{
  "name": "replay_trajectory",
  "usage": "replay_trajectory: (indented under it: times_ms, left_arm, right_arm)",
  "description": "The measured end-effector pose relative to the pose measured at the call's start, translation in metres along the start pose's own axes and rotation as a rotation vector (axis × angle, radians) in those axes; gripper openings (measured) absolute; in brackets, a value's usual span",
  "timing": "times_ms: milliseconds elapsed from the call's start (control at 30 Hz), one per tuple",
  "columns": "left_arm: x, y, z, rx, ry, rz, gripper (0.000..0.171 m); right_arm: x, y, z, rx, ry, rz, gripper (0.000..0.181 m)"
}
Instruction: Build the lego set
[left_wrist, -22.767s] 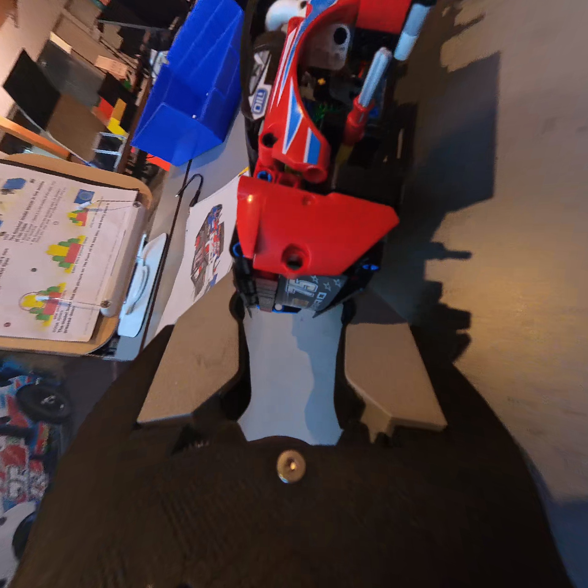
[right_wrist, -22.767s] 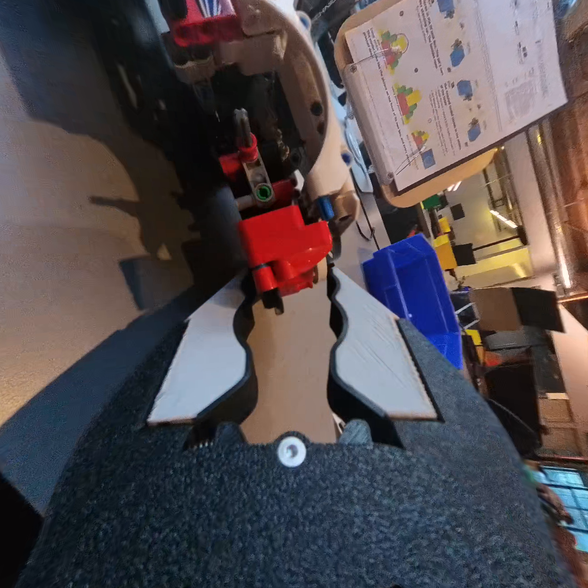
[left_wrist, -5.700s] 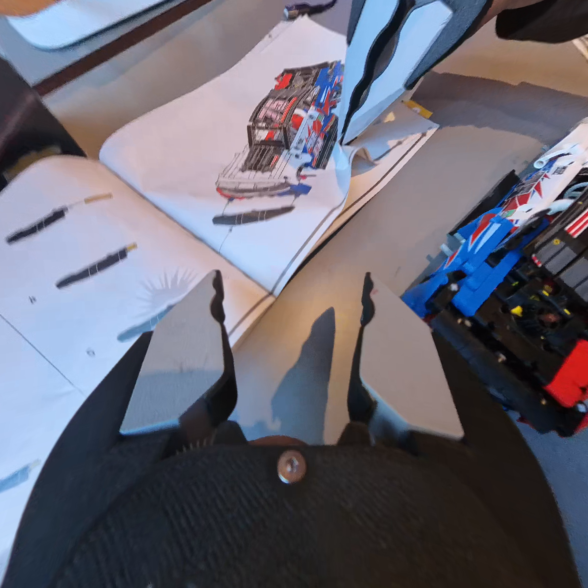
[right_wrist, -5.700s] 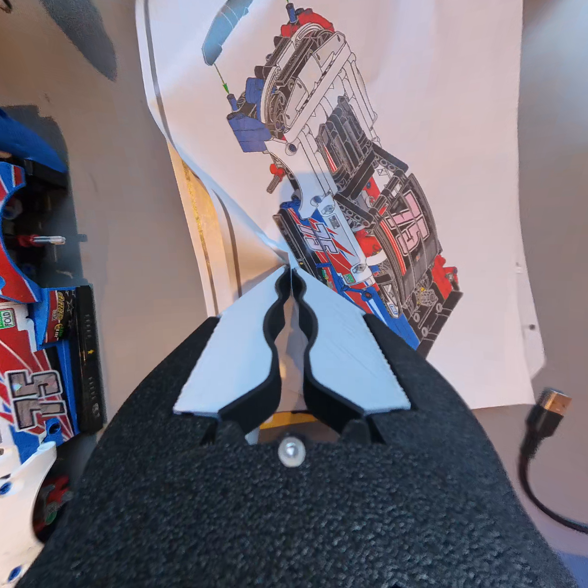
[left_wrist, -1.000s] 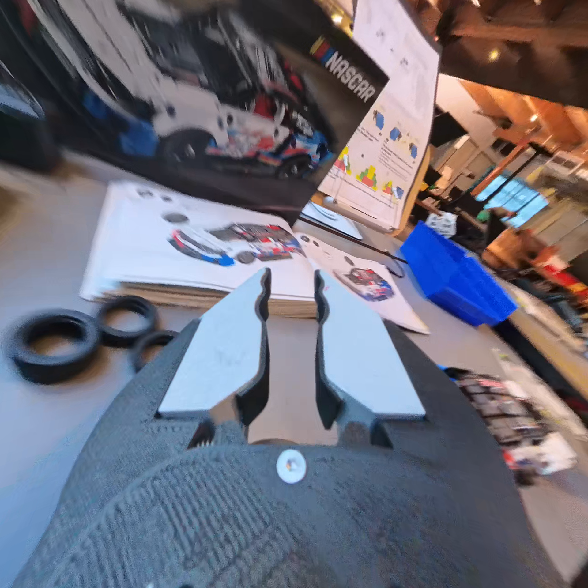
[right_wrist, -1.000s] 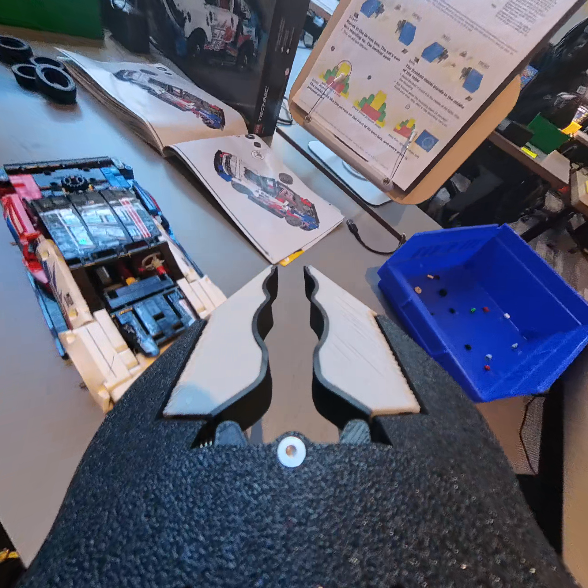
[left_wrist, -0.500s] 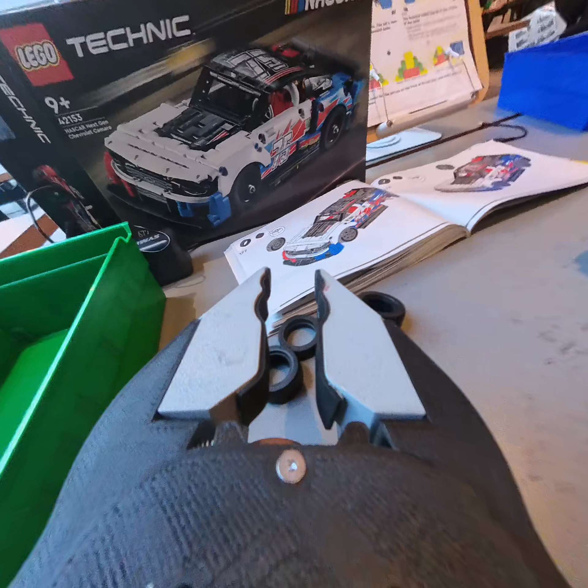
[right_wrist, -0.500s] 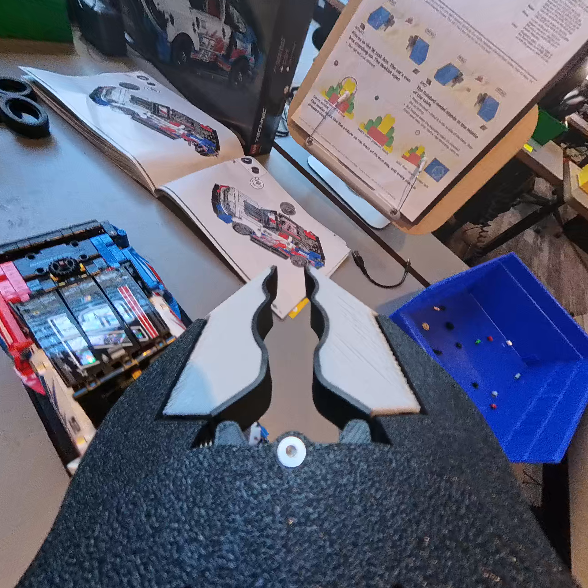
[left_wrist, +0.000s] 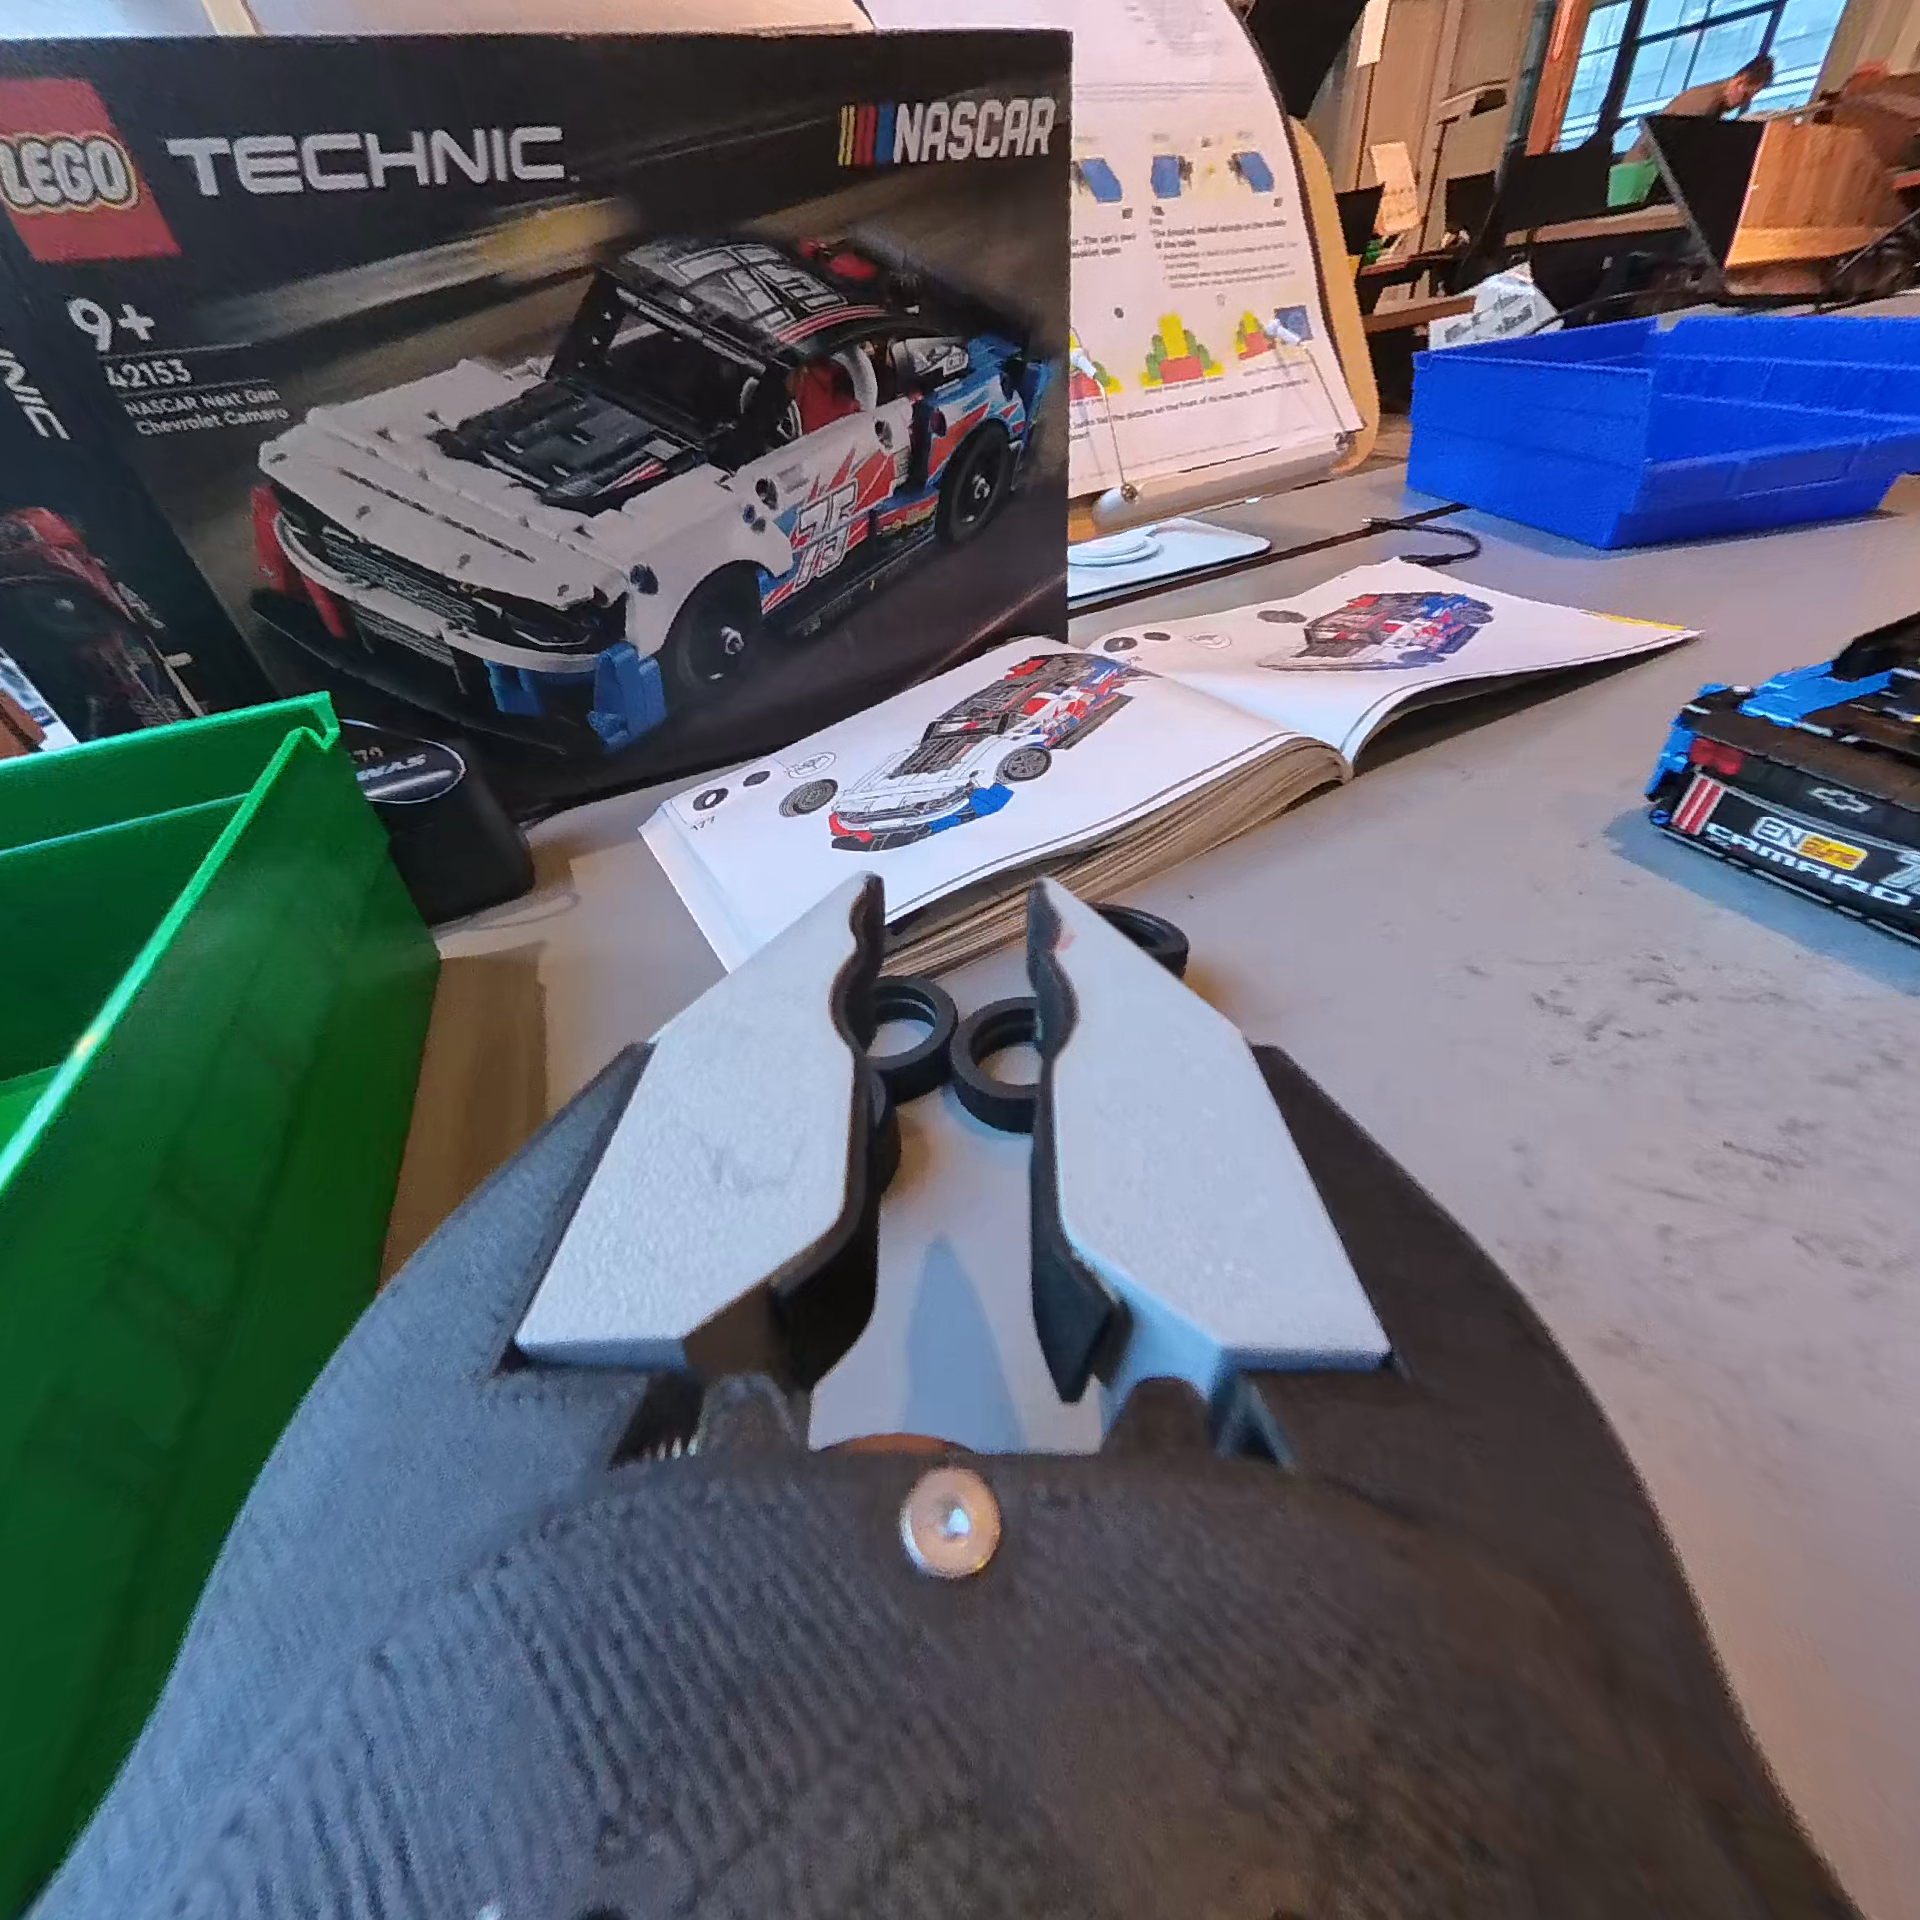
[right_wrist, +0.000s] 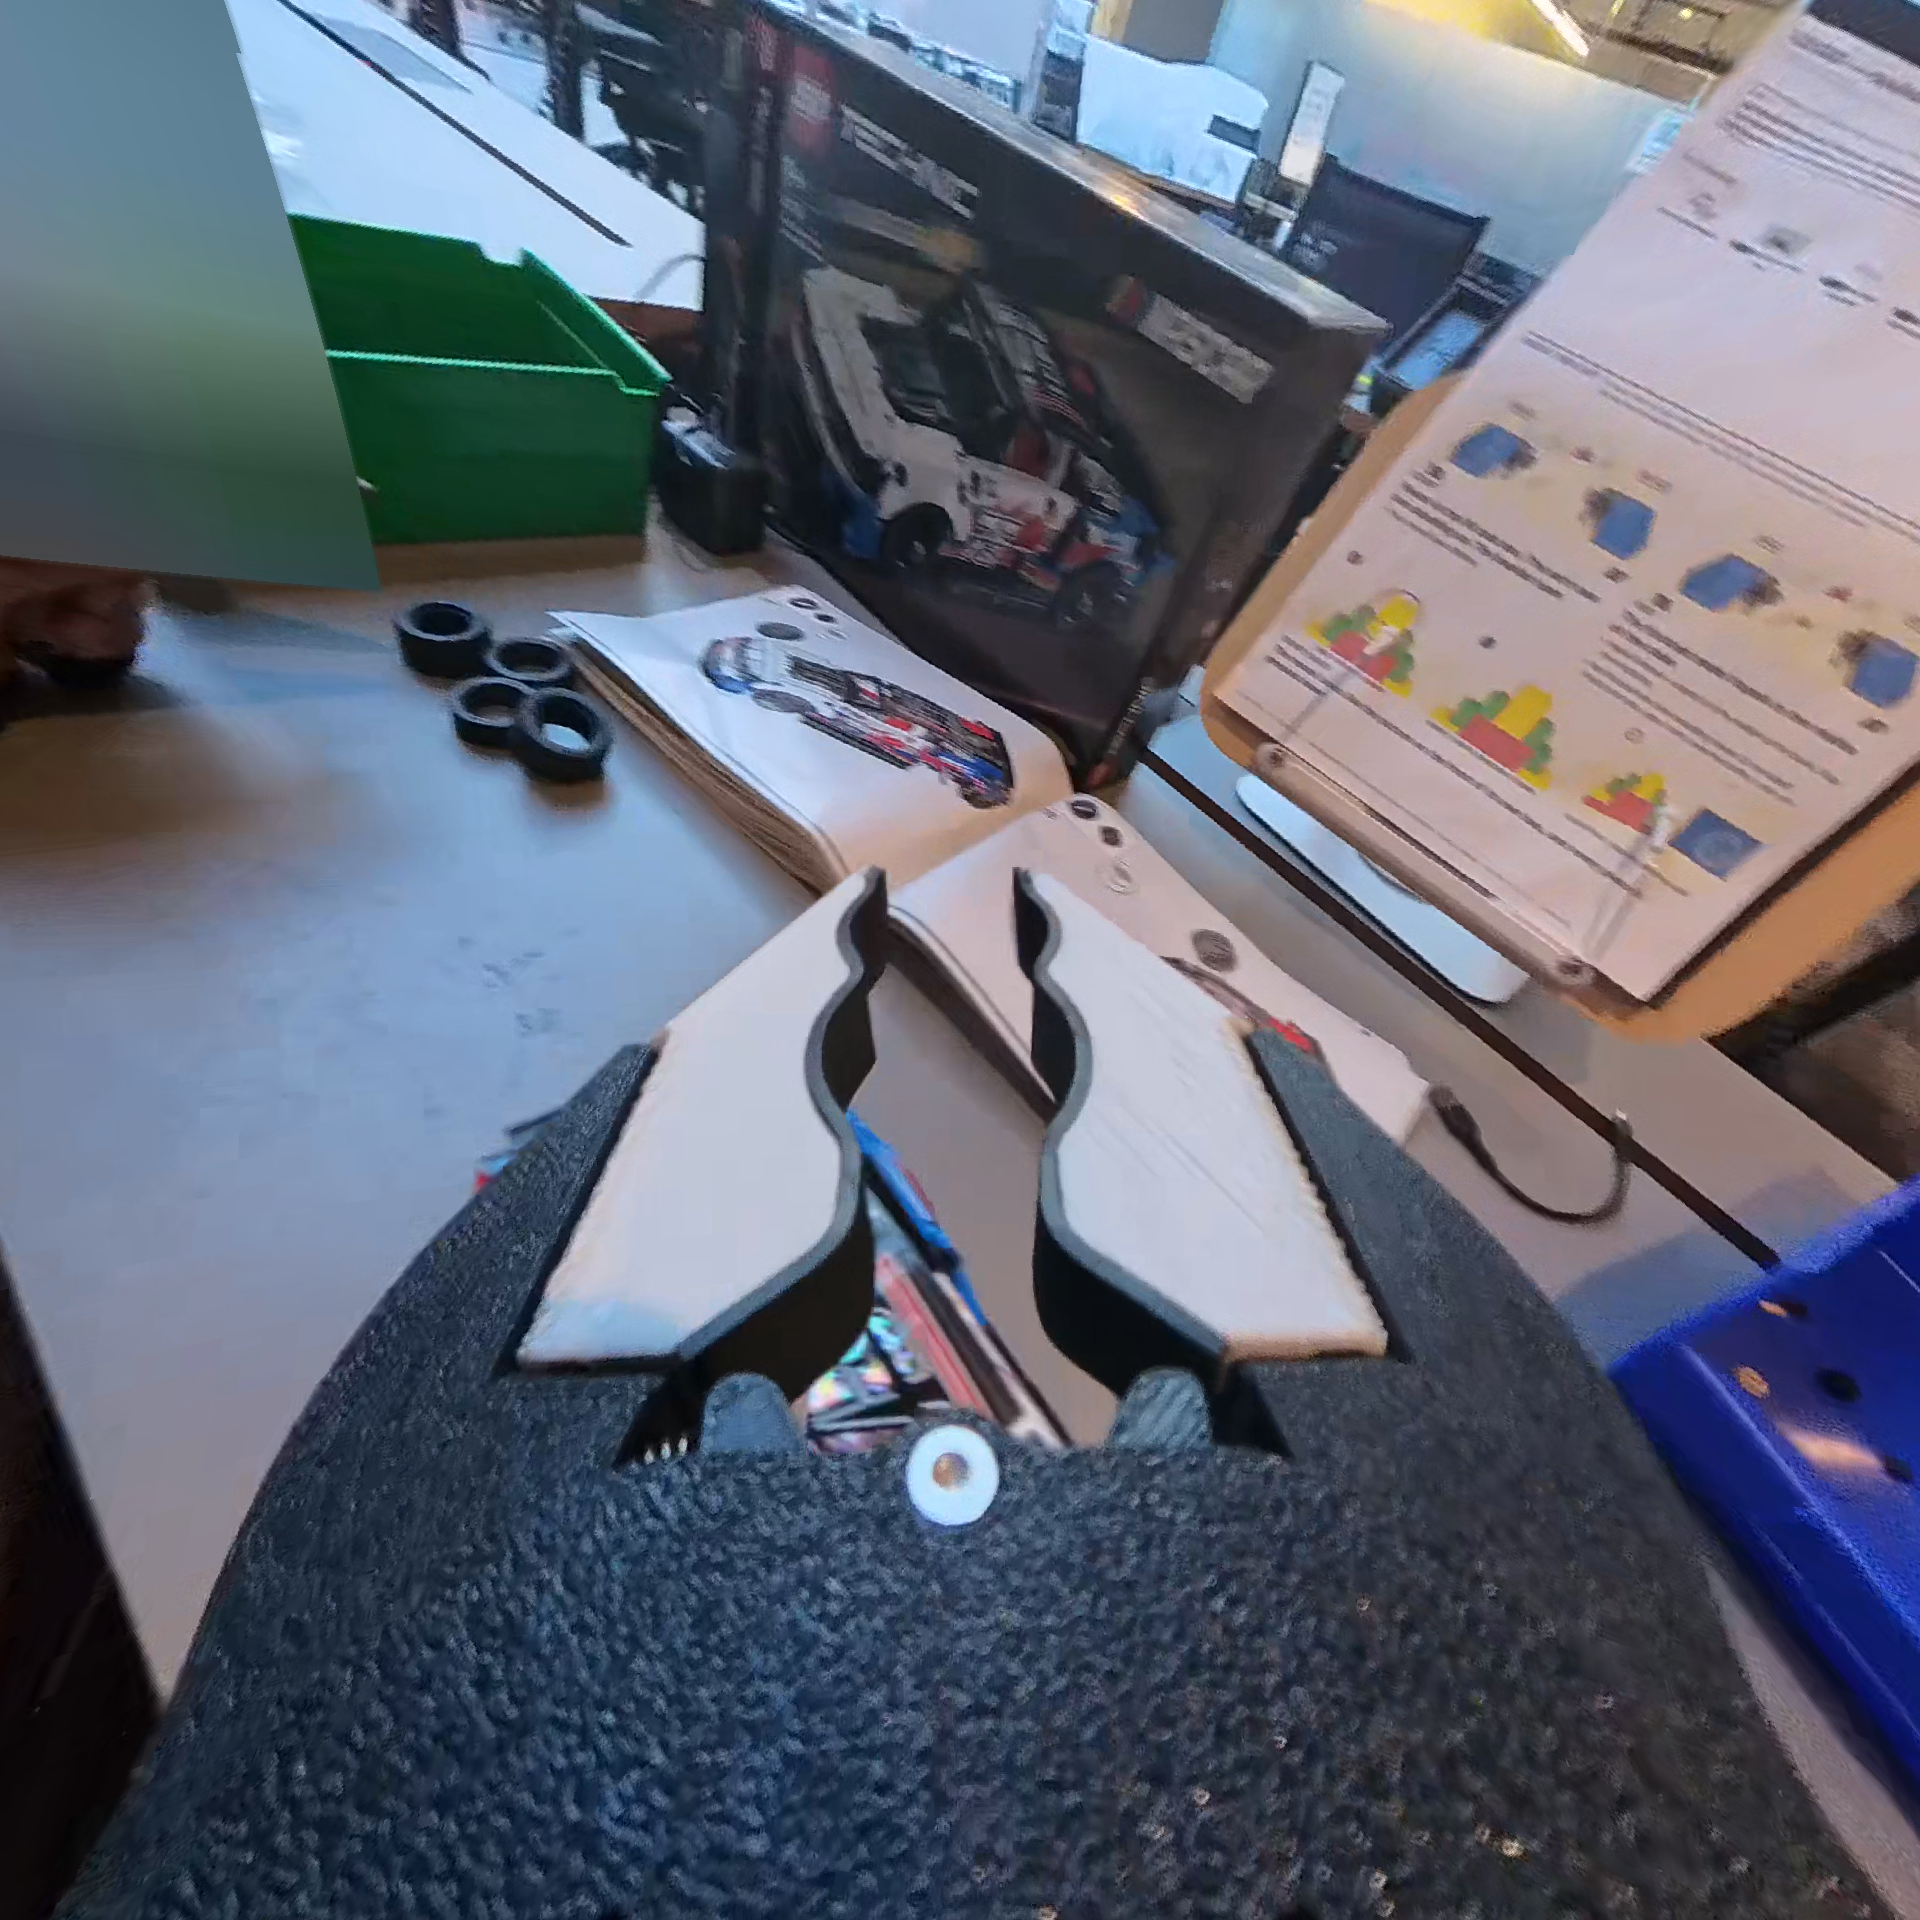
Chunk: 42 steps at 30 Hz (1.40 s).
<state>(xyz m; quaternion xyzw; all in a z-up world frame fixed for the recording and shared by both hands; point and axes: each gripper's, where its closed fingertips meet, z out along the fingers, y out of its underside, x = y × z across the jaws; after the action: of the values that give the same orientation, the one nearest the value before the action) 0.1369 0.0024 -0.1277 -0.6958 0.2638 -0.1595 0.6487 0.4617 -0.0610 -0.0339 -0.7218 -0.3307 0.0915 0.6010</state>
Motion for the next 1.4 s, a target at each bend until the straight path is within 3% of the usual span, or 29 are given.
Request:
replay_trajectory:
  times_ms: [133,300,400,667,1033,1233,1400]
  left_arm:
    - [0.001,-0.001,0.002,0.007,0.024,-0.018,0.027]
    - [0.005,-0.007,0.001,0.05,0.028,0.014,0.03]
    - [0.004,-0.008,0.001,0.06,0.023,0.026,0.035]
    - [0.011,-0.007,0.003,0.05,0.045,0.046,0.042]
    - [0.029,0.0,0.009,-0.005,0.043,0.22,0.034]
    - [0.028,0.002,0.01,-0.015,0.081,0.164,0.034]
    - [0.028,0.004,0.012,-0.029,0.095,0.152,0.034]
  right_arm:
    - [-0.051,0.0,-0.006,0.035,-0.075,0.056,0.03]
    - [-0.111,0.03,-0.011,-0.063,-0.167,0.11,0.041]
    - [-0.128,0.048,-0.016,-0.13,-0.174,0.086,0.041]
    - [-0.118,0.081,-0.032,-0.227,-0.115,-0.095,0.054]
    - [-0.103,0.111,0.027,-0.441,0.007,-0.555,0.074]
    - [-0.076,0.117,0.038,-0.46,0.102,-0.532,0.057]
    - [-0.099,0.101,0.032,-0.327,0.02,-0.366,0.053]
